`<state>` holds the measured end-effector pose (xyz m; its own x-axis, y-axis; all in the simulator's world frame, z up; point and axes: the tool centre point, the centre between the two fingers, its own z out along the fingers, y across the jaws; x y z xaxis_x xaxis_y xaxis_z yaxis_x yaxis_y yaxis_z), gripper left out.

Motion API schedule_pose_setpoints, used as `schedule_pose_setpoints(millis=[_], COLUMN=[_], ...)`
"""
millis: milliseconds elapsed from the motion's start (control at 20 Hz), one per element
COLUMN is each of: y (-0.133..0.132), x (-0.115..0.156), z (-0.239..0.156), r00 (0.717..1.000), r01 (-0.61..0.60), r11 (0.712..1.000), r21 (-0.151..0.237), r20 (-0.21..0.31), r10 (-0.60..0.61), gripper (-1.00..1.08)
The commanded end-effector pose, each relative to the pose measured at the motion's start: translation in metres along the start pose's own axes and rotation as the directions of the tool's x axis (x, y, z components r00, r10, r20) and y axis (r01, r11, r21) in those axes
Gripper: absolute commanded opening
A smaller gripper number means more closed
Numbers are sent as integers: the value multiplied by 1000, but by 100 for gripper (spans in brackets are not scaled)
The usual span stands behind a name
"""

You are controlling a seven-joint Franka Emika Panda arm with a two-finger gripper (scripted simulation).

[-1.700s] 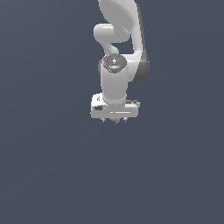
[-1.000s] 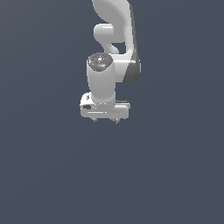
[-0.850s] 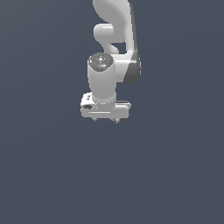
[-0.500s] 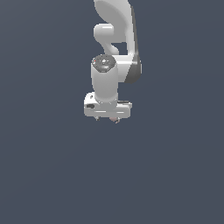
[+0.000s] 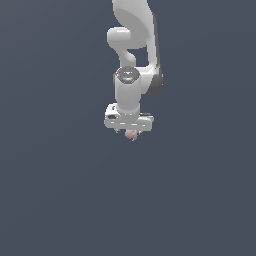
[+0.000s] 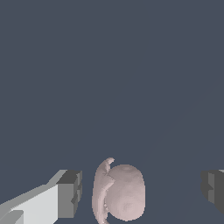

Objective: Pick up the object and move it to a goal position.

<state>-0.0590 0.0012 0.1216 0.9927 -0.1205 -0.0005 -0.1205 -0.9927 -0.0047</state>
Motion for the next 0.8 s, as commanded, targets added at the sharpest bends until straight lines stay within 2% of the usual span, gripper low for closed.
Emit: schedule_pose_setpoints(millis=[0,400,750], y=[-4,-10,-12], x=[-16,-50,-61], z=[9,26,31], r00=[1000,998,998], r01=[-18,-56,-67], r11=[1000,998,998], r21=[-1,-4,-5], r20=[0,-1,-1], r10=[18,56,67], gripper=[100,100,100])
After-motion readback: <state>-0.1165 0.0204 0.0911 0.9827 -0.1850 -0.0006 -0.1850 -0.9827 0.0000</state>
